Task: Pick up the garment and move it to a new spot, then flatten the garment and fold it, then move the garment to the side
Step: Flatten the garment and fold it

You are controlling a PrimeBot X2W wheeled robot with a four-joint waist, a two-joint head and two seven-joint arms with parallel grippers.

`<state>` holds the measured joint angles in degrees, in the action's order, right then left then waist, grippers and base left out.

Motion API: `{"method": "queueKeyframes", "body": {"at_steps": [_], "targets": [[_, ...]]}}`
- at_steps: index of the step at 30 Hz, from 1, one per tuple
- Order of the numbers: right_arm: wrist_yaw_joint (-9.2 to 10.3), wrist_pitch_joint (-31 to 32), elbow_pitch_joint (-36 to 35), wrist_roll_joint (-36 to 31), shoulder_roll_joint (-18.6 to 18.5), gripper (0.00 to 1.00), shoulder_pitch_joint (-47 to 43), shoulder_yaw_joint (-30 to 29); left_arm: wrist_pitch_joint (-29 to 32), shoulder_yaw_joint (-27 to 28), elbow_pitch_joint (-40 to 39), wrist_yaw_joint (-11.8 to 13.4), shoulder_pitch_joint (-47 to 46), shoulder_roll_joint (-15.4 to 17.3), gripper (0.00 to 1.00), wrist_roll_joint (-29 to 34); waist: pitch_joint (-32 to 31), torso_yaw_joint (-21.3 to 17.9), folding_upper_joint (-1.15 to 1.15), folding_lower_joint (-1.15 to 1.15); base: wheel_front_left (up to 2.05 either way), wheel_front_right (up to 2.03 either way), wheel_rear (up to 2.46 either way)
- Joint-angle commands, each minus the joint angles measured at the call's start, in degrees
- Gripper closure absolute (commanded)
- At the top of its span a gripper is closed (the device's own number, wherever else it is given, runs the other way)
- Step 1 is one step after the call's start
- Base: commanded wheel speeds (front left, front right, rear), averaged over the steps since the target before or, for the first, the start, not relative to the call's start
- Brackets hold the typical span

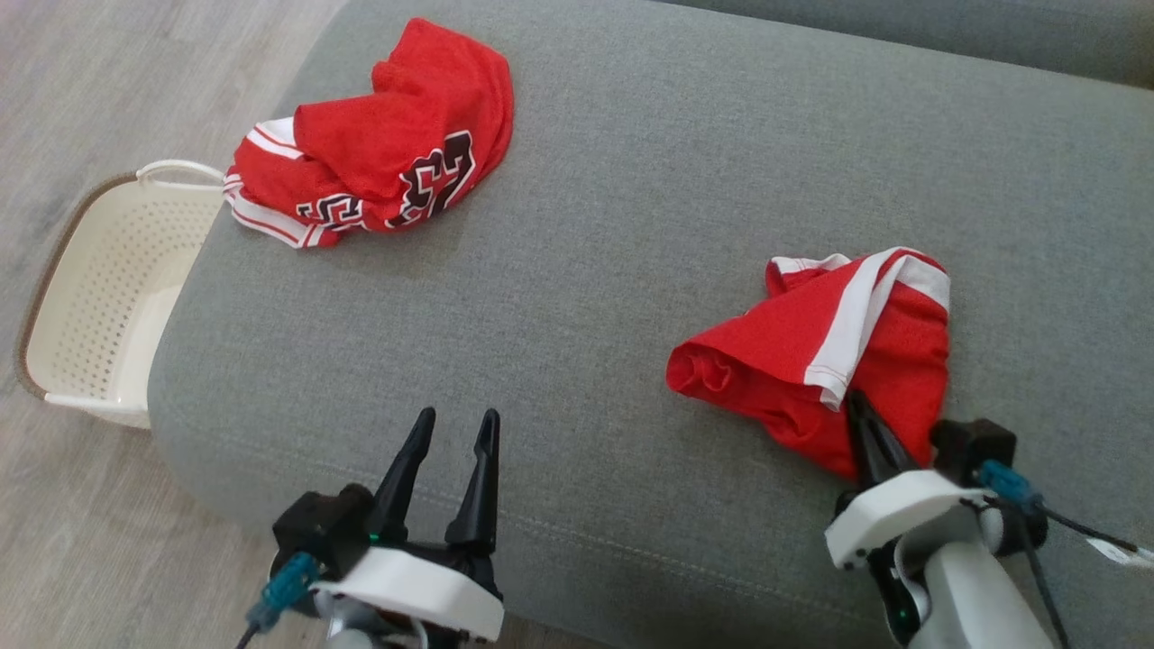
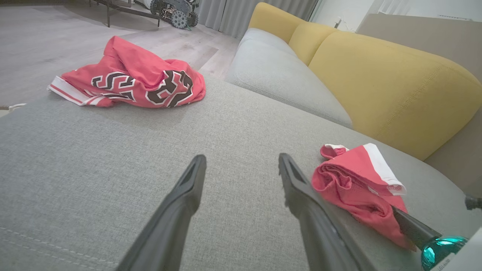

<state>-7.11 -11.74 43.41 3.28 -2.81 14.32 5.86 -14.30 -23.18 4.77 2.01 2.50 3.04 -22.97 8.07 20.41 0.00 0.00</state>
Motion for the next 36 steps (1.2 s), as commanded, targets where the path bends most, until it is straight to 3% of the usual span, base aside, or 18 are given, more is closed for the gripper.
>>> {"method": "queueKeyframes", "body": {"at_steps": [1,11,28,36], "targets": [[-0.37,-0.54,-0.79,-0.35,-0.07,1.00,2.85,2.59,-0.70,1.47,-1.57,0.04,-2.99,-0.16,0.00,-0.73,0.29,0.08,0.00,0.00,0.00,0.00,0.00],[-0.37,-0.51,1.62,-0.71,-0.07,1.00,7.69,5.12,-0.70,1.07,-1.29,-0.09,-3.55,-0.16,0.00,-1.10,1.29,1.39,0.00,0.00,0.00,0.00,0.00],[-0.37,0.62,7.63,-7.85,-0.95,1.00,21.18,-0.92,-0.70,-0.74,-1.19,0.15,-4.60,-0.16,0.00,-2.55,3.74,5.75,0.00,0.00,0.00,0.00,0.00],[-0.37,-2.59,7.69,-7.12,-0.43,1.00,18.70,-4.40,-0.70,1.29,-1.49,0.70,-3.96,-0.16,0.00,-1.86,-0.46,2.85,0.00,0.00,0.00,0.00,0.00]]}}
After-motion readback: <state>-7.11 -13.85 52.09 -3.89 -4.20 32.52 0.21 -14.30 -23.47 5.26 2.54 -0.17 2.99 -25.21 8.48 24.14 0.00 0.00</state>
